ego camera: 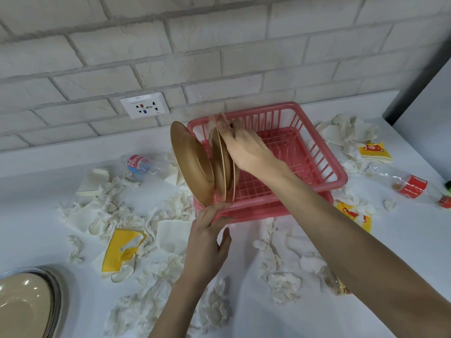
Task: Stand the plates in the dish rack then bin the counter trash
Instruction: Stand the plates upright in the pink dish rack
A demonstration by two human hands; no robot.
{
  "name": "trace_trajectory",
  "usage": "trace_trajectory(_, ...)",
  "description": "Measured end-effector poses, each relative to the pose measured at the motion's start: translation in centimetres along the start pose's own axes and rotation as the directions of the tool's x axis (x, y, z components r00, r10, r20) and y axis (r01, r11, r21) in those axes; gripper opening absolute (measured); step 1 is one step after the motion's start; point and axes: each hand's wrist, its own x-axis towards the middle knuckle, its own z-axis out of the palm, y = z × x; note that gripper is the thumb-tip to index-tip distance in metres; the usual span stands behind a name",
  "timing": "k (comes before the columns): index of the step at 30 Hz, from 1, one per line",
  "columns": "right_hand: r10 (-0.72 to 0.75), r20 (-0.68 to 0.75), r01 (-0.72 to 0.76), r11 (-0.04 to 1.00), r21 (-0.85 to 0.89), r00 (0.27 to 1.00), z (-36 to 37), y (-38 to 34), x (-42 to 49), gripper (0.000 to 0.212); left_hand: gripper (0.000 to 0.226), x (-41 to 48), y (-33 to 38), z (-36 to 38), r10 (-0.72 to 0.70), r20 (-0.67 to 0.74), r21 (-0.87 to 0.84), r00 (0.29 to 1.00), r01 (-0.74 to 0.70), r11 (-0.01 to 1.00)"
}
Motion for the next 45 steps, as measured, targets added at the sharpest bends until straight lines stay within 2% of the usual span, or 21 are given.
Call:
trace_trajectory(3, 0.052, -0.060, -0.054, 0.998, -0.033, 0.997, -0.1, 0.3, -0.5, 0.068, 0.026, 0.0, 0.1, -0.2, 0.005, 0.002, -0.006, 1.000, -0.005, 1.000)
trace_trajectory(9, -0.020, -0.118, 0.010, 0.997, -0.082, 0.993, -0.3, 1.2, -1.8, 0.063, 0.026, 0.1, 0.8, -0.9, -0.001, -0.010, -0.089, 1.000, 0.000, 0.996)
trace_trajectory(16, -0.300, -0.222, 0.293, 0.954, -0.067, 0.928, 0.4, 0.2, -6.8, 0.048, 0.026, -0.4, 1.4, -4.2, -0.086, -0.146, -0.199, 0.986, 0.056, 0.978)
trace_trajectory(19, -0.457, -0.167, 0.451, 0.889, -0.076, 0.873, 1.5, -1.1, -9.2, 0.036, 0.025, -1.9, 1.1, -6.2, -0.194, -0.176, -0.236, 0.965, 0.150, 0.960)
trace_trajectory(22, -0.583, -0.075, 0.586, 0.810, 0.015, 0.809, 3.1, -2.5, -11.5, 0.019, 0.026, -4.1, 0.3, -8.3, -0.314, -0.208, -0.268, 0.926, 0.254, 0.929)
trace_trajectory(24, -0.605, 0.069, 0.596, 0.794, 0.122, 0.793, 4.9, -3.8, -13.1, 0.014, 0.026, -6.2, -0.5, -10.1, -0.375, -0.236, -0.277, 0.896, 0.308, 0.910)
trace_trajectory(27, -0.536, 0.345, 0.461, 0.843, 0.278, 0.771, 8.4, -5.9, -15.5, 0.017, 0.024, -9.5, -1.6, -12.8, -0.463, -0.267, -0.278, 0.845, 0.393, 0.877)
trace_trajectory(29, -0.525, 0.436, 0.407, 0.848, 0.339, 0.731, 11.4, -7.7, -17.1, 0.019, 0.022, -12.3, -3.1, -14.7, -0.523, -0.295, -0.271, 0.800, 0.455, 0.848)
trace_trajectory(33, -0.484, 0.525, 0.362, 0.874, 0.323, 0.700, 17.2, -11.1, -18.6, 0.025, 0.021, -18.2, -7.4, -18.6, -0.630, -0.401, -0.254, 0.665, 0.580, 0.774)
trace_trajectory(36, -0.452, 0.569, 0.356, 0.892, 0.279, 0.687, 20.4, -13.0, -19.0, 0.035, 0.026, -22.2, -10.5, -21.6, -0.726, -0.452, -0.333, 0.518, 0.658, 0.676)
trace_trajectory(38, -0.432, 0.584, 0.346, 0.901, 0.260, 0.687, 22.1, -14.2, -19.0, 0.033, 0.021, -24.5, -12.4, -23.4, -0.768, -0.478, -0.360, 0.427, 0.702, 0.614)
trace_trajectory(40, -0.403, 0.596, 0.330, 0.915, 0.235, 0.694, 24.0, -15.2, -19.0, 0.022, 0.013, -26.8, -14.6, -25.1, -0.753, -0.523, -0.265, 0.399, 0.764, 0.589)
trace_trajectory(42, -0.363, 0.607, 0.309, 0.931, 0.196, 0.707, 26.0, -16.1, -18.8, 0.010, 0.027, -28.5, -17.2, -26.5, -0.729, -0.545, -0.125, 0.414, 0.820, 0.558)
trace_trajectory(43, -0.347, 0.611, 0.312, 0.935, 0.168, 0.712, 27.0, -16.4, -18.7, 0.013, 0.035, -29.1, -18.5, -27.1, -0.731, -0.546, -0.067, 0.410, 0.848, 0.526)
trace_trajectory(45, -0.334, 0.615, 0.345, 0.933, 0.106, 0.714, 28.9, -17.0, -18.8, 0.036, 0.049, -29.9, -20.4, -27.9, -0.758, -0.527, -0.029, 0.385, 0.883, 0.468)
